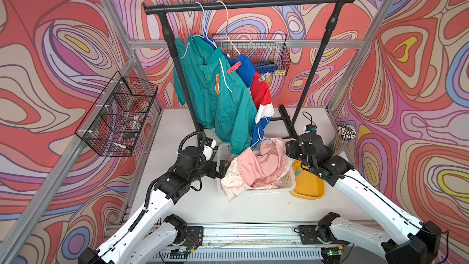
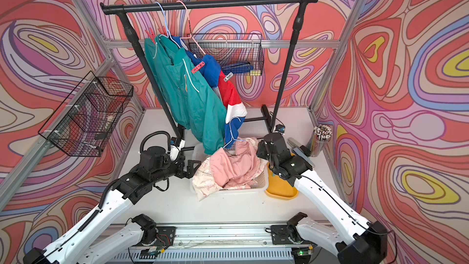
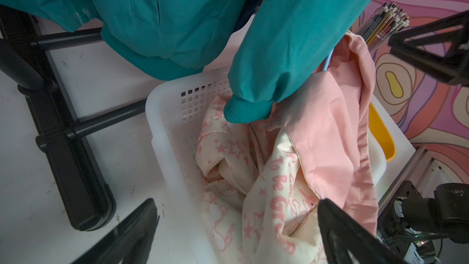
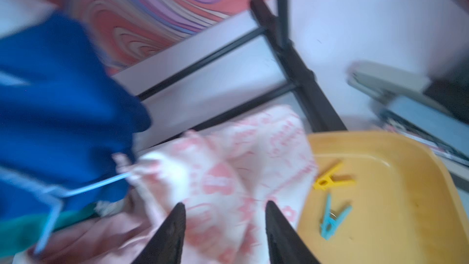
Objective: Remove the clothespins securing jackets to the hanger
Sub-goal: Pick up the hanger from the basket.
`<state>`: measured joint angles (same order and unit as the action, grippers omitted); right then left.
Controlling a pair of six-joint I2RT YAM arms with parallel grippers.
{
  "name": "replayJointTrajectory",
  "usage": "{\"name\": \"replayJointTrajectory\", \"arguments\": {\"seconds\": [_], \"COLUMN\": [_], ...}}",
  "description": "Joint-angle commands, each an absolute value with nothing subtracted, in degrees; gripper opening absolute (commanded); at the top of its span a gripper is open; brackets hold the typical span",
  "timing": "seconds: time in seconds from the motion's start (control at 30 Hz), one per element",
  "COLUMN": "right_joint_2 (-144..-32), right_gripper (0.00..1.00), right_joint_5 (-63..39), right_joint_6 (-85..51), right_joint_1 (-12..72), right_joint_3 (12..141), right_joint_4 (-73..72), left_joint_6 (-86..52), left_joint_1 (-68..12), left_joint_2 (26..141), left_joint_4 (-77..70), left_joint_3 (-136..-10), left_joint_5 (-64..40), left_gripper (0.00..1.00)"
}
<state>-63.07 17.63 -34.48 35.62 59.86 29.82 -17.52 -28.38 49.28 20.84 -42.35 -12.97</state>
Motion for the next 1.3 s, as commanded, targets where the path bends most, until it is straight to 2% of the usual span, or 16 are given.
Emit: {"name": "replayJointTrajectory", "arguments": {"seconds": [0.0,0.23,0.4,0.8,1.03,1.27], "right_joint_2": [-68.96,-78.68,-83.36,-84.15,-84.55,-85.38], "right_gripper": [0.45,0.47,0.38,0.22,0.22,0.28], "right_joint_5": [20.12,13.65,15.20,14.70,13.87,13.85], "right_joint_6": [-26.57,-22.29,-22.10,-23.69,-23.97,-23.44], "right_joint_1": [41.80,43.46,43.46,43.48,43.51,43.45], "right_joint_3": [64.54,71.24,74.51,73.28,72.57,72.72], "right_joint_4": [25.63,17.99,19.40,22.45,24.04,25.49], "left_joint_6": [-16.30,-15.91,-15.73,-16.08,-16.08,-16.16], "left_joint_1": [-27.96,-28.03,-28.03,-27.95,-28.00,-27.98], "left_joint_2": [50.04,50.54,50.65,50.49,50.09,50.54], "left_joint_4": [22.19,22.33,22.24,21.94,21.84,21.63], "left_joint_3": [-43.86,-43.77,-43.86,-43.70,-43.59,-43.68], "left_joint_5": [-12.49,-12.04,-12.33,-13.24,-13.16,-13.58], "left_gripper": [0.99,0.98,0.98,0.98,0.98,0.98]}}
